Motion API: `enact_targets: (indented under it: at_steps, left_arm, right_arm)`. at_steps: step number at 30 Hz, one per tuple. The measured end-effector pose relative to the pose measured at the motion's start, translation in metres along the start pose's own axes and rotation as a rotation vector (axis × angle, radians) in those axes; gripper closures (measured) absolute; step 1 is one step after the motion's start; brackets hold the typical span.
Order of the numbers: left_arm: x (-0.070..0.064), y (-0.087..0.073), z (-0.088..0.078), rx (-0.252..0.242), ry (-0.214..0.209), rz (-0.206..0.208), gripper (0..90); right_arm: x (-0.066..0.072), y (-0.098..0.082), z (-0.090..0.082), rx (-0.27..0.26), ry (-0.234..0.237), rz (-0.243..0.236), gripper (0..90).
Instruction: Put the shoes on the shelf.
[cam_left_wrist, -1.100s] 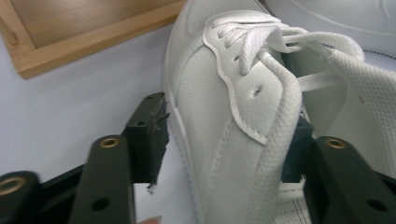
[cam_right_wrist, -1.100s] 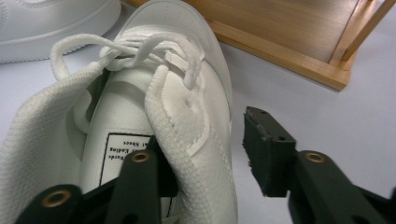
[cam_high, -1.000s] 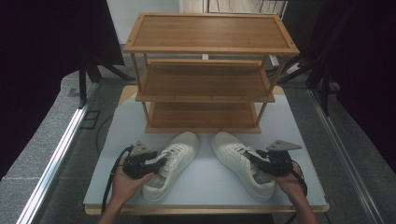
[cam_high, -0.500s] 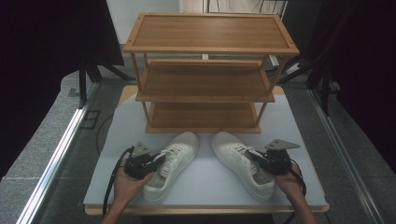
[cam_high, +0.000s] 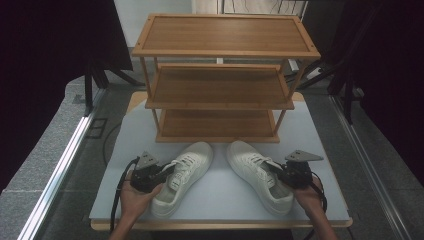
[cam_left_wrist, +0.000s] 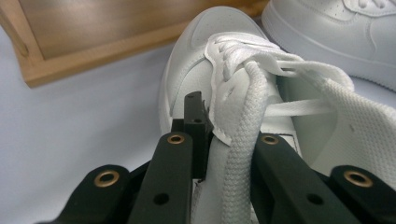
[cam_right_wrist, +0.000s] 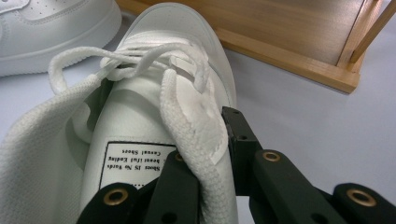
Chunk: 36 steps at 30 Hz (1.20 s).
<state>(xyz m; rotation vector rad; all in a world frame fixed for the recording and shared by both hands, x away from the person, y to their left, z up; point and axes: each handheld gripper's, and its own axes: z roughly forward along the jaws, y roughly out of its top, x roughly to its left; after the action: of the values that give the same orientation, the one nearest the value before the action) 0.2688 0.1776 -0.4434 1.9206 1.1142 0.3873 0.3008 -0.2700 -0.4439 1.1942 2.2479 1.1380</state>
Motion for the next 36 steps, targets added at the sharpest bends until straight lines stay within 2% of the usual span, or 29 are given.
enact_targets:
  at_steps: [4,5,8,13,19,25,30,31,36]
  left_arm:
    - [0.003,0.003,-0.006,-0.031,-0.027,-0.03,82.0]
    - [0.004,0.005,-0.01,-0.047,-0.049,-0.046,82.0]
    - [0.005,0.008,-0.015,-0.059,-0.067,-0.048,82.0]
    - [0.005,0.012,-0.018,-0.062,-0.071,-0.036,82.0]
    - [0.006,0.016,-0.02,-0.066,-0.088,-0.042,82.1]
    - [0.006,0.02,-0.024,-0.08,-0.093,-0.042,82.1]
    - [0.01,0.023,-0.028,-0.096,-0.122,-0.072,82.1]
    - [0.011,0.024,-0.029,-0.102,-0.133,-0.081,82.1]
    - [0.01,0.03,-0.035,-0.123,-0.136,-0.09,82.1]
  right_arm:
    - [0.0,0.0,-0.005,-0.03,0.013,0.029,83.4]
    - [-0.001,0.001,-0.009,-0.048,0.023,0.044,83.5]
    - [-0.002,0.003,-0.015,-0.063,0.039,0.04,83.5]
    - [-0.005,0.005,-0.021,-0.072,0.054,0.04,83.5]
    - [-0.005,0.01,-0.028,-0.088,0.057,0.033,83.6]
    - [-0.006,0.016,-0.034,-0.115,0.065,0.046,83.6]
    - [-0.006,0.019,-0.038,-0.139,0.071,0.054,83.7]
    - [-0.006,0.019,-0.039,-0.156,0.075,0.066,83.8]
    - [-0.007,0.022,-0.045,-0.183,0.086,0.099,83.9]
